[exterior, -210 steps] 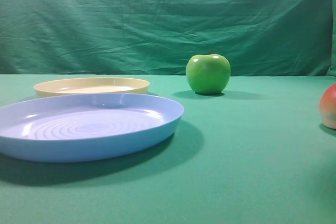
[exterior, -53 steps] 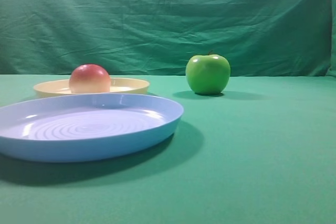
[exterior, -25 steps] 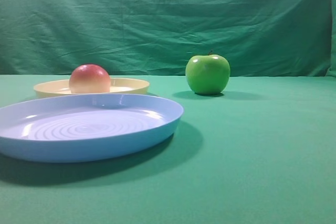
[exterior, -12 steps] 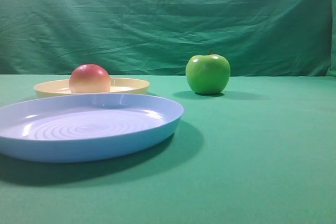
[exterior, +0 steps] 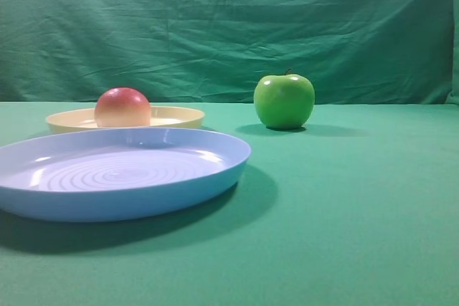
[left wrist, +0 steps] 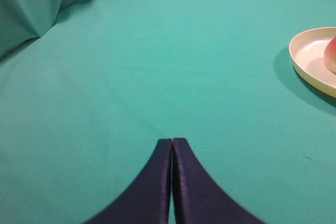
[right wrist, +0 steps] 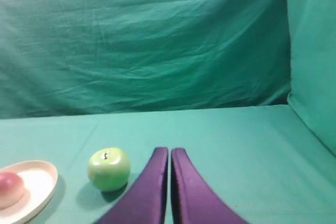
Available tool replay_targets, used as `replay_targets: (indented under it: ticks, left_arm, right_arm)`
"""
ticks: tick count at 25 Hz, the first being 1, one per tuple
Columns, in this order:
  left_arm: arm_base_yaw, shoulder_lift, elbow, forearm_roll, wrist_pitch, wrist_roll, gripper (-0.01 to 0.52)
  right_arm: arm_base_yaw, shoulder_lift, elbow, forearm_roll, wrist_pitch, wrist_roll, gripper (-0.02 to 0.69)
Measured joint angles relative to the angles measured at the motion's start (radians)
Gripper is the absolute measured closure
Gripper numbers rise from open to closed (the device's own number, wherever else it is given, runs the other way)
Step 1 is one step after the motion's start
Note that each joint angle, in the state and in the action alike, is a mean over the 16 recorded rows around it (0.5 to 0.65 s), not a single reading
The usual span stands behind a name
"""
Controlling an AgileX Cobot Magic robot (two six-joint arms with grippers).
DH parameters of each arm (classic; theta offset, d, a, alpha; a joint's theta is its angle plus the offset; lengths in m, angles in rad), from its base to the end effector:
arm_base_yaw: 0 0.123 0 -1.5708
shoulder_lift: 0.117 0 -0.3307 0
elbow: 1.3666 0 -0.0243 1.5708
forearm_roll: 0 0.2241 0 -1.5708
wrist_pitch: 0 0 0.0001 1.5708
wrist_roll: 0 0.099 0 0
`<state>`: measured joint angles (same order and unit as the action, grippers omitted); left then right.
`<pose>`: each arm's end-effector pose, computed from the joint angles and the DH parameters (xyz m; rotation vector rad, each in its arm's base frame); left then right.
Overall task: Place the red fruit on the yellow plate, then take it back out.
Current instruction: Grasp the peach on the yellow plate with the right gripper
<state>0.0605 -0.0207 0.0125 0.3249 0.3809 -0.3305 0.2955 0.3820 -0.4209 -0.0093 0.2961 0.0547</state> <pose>-0.0143 0.0109 0.1743 -0.1641 1.8309 0.1325 0.0254 0.0074 0.3167 -0.2156 1.7339 0.2478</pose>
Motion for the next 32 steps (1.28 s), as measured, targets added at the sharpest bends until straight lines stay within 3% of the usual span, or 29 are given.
replay_targets:
  ticks: [11,17,27,32]
  left_arm:
    - [0.0,0.0,0.0,0.0,0.0,-0.001,0.514]
    - [0.0,0.0,0.0,0.0,0.0,-0.001,0.514]
    - [0.0,0.0,0.0,0.0,0.0,-0.001,0.514]
    - [0.0,0.0,0.0,0.0,0.0,0.0,0.514]
  right_arm:
    - [0.234,0.399,-0.372,0.019,0.342,-0.081,0.665]
    - [0.294,0.612,-0.515,0.086,0.435,-0.137,0.665]
    - [0.309,0.913,-0.611,0.298,0.307,-0.221,0.665]
    - [0.31,1.043,-0.659,0.415,0.224,-0.331,0.665]
